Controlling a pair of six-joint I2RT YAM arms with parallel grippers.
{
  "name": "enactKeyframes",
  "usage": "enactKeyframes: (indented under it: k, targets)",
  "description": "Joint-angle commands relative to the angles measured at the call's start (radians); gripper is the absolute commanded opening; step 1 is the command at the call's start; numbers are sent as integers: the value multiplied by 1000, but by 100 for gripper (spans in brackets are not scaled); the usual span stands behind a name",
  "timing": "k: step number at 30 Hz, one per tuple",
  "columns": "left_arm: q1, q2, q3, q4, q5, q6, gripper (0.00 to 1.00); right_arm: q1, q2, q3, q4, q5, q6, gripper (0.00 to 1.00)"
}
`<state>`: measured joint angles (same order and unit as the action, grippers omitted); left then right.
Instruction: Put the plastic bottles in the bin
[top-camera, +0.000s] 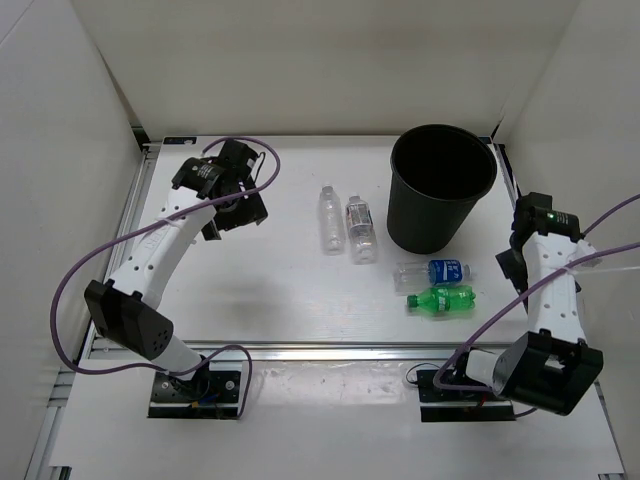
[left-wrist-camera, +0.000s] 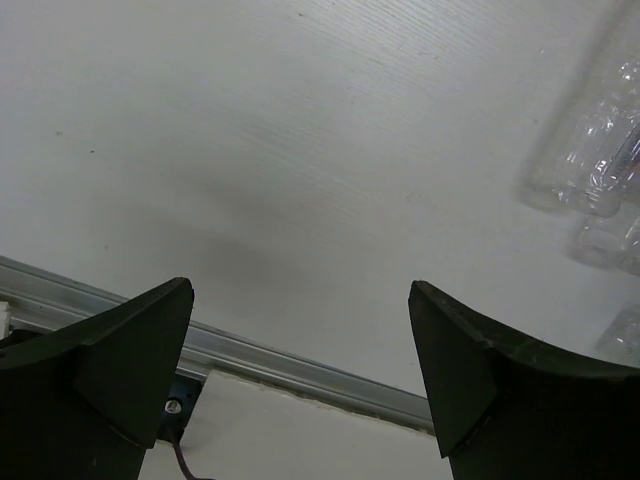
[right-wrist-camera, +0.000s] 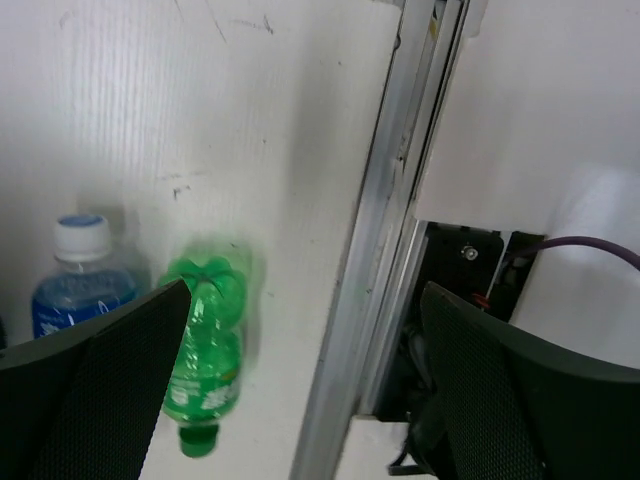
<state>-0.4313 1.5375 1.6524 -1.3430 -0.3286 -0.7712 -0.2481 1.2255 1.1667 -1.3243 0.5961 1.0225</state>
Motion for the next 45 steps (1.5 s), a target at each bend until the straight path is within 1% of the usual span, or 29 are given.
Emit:
enactKeyframes:
  k: [1,2,5,6,9,10,11,12,13,15,16,17,20,24,25,28,35,36,38,39,40,42,43,45]
  targets:
    - [2,-19,-14,-8,34,7,100,9,-47,-27,-59,-67,-125,100]
    - [2,-19,-26,-19,34,-2,100,9,-69,-27,-38,-117,-154,100]
    - [2,-40,-40,-28,14,-2,100,9,-69,-47,-65,-194,-141,100]
    - [2,-40,-40,-28,14,-2,100,-3,-69,-47,-75,-276,-162,100]
    - [2,-65,-49,-28,-4,-2,100,6,-81,-61,-64,-367,-218,100]
    - [2,-74,-49,-28,-13,-2,100,6,-121,-70,-43,-395,-245,100]
    - [2,-74,-58,-28,-13,-11,100,6,-148,-70,-17,-465,-268,100]
    - [2,-85,-74,-28,-13,-11,100,6,-214,-81,47,-496,-283,100]
    - [2,-95,-85,-18,-13,-11,100,6,-246,-117,84,-527,-298,100]
    - [2,-106,-94,-18,-13,-11,100,-25,-288,-160,147,-584,-271,100]
    - [2,-115,-104,-18,-23,-11,100,-36,-288,-217,163,-648,-250,100]
    - [2,-116,-105,-18,-23,-11,100,-36,-288,-249,178,-669,-237,100]
    - [2,-134,-115,-18,-33,-11,100,-36,-261,-367,233,-709,-219,100]
    - [2,-155,-134,-18,-46,-2,100,-45,-241,-452,342,-722,-210,100]
    - [2,-155,-134,-18,-46,-2,100,-45,-232,-463,393,-739,-210,100]
    - [2,-165,-160,-8,-46,-2,100,-45,-164,-472,457,-762,-220,100]
    - [2,-185,-189,-8,-44,7,100,-45,-14,-495,546,-762,-229,100]
    - [2,-185,-201,-8,-44,7,100,-45,3,-495,547,-762,-229,96]
    - [2,-185,-201,-8,-44,7,100,-45,46,-504,556,-762,-229,91]
    - [2,-185,-201,1,-44,7,100,-54,46,-504,556,-753,-229,87]
    - [2,-185,-201,1,-44,7,100,-54,57,-504,556,-753,-229,80]
    - [2,-185,-201,1,-44,7,100,-65,57,-513,530,-753,-229,73]
    - [2,-185,-201,1,-44,7,100,-74,42,-513,516,-753,-240,64]
    - [2,-174,-201,10,-44,7,100,-83,13,-486,443,-753,-249,58]
